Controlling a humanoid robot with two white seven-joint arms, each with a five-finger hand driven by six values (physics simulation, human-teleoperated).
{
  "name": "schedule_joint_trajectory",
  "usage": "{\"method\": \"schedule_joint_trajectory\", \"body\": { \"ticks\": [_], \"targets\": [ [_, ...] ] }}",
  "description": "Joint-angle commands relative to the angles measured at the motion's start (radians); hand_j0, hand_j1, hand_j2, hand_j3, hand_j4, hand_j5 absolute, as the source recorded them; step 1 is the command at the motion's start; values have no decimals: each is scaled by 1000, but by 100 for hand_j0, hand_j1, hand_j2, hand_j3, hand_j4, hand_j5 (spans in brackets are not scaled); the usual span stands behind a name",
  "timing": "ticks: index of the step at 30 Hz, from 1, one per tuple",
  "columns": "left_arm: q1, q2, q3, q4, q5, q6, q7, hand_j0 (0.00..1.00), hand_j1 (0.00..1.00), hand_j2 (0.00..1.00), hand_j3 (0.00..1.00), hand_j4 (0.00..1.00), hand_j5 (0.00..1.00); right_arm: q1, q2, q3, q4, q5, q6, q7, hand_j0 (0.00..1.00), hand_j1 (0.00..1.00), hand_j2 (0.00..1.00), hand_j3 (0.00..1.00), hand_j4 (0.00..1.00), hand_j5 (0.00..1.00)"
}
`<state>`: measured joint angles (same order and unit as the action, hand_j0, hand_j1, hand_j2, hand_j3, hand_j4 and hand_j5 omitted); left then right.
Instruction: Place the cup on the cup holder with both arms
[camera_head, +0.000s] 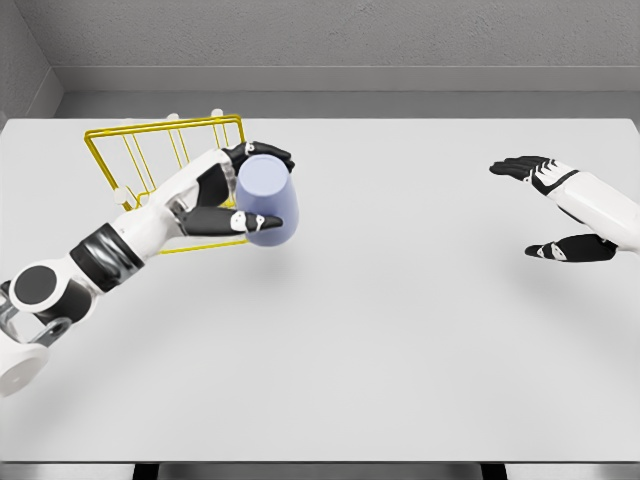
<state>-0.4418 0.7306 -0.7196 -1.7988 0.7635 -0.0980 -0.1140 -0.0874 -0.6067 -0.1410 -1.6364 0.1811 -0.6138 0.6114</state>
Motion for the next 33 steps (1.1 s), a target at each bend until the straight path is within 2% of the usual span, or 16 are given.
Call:
{"method": "schedule_joint_trajectory", "body": {
  "ticks": [1, 13, 27, 33],
  "targets": [
    [0, 3, 5, -1, 3, -3, 1, 68, 68, 68, 68, 68, 68, 0, -1, 0, 0, -8, 3, -1, 100, 100, 100, 100, 100, 100],
    [-2, 78, 52, -1, 39, -48, 1, 68, 68, 68, 68, 68, 68, 0, -1, 0, 0, -8, 3, -1, 100, 100, 100, 100, 100, 100],
    [0, 79, 83, 16, 51, -45, 1, 68, 68, 68, 68, 68, 68, -2, -2, 0, 6, -8, 3, -1, 100, 100, 100, 100, 100, 100],
    [-2, 75, 88, 59, 53, -43, 11, 68, 68, 68, 68, 68, 68, -2, -1, 0, 3, -8, 3, -1, 100, 100, 100, 100, 100, 100]
  ]
}}
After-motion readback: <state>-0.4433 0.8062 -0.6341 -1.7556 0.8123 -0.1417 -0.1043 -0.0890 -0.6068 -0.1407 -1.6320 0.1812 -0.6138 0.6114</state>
